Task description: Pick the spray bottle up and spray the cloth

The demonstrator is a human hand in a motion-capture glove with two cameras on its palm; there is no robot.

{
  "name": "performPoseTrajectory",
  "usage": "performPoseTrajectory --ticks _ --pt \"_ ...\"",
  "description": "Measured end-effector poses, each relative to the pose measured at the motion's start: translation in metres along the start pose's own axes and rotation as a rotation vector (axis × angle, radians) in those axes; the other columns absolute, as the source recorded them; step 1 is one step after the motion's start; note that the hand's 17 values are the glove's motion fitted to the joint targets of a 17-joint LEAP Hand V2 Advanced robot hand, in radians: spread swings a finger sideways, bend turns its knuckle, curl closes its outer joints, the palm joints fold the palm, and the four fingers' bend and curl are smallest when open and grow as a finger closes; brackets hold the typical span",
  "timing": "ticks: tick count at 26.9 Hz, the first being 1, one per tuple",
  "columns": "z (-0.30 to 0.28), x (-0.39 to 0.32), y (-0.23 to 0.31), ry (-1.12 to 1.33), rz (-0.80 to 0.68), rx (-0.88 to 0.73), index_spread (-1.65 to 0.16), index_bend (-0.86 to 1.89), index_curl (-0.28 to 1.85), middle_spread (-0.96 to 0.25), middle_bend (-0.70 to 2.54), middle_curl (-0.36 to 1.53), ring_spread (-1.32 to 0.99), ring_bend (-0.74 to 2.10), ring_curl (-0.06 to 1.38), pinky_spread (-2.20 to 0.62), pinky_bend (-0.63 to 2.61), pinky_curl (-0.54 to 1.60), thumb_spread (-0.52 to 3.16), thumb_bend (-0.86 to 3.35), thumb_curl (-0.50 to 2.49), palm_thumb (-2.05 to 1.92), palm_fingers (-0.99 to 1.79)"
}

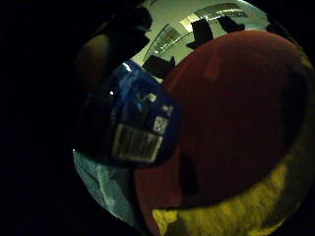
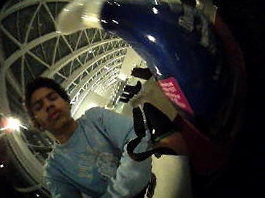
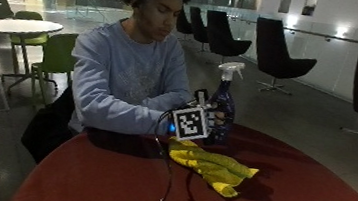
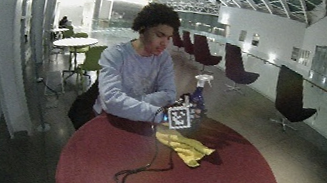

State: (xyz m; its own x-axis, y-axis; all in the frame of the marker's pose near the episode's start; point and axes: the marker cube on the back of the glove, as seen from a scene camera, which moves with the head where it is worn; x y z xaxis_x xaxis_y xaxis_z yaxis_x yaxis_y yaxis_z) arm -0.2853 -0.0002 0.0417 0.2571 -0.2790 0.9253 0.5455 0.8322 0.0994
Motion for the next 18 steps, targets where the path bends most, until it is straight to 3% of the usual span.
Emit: performPoseTrajectory --ticks 11,18 --pt "-0.166 0.017 0.116 0.41 0.14 0.236 -0.37 0.19 0.22 0.0 0.32 0.39 0.01 0.48 0.3 0.24 0.35 0.32 1.01 -0.02 0.43 0.73 0.49" --pt "-0.227 0.041 0.181 0.594 0.266 0.331 -0.35 0.17 0.26 -0.02 0.3 0.39 -0.01 0.47 0.31 0.23 0.29 0.32 1.05 -0.02 0.42 0.72 0.6"
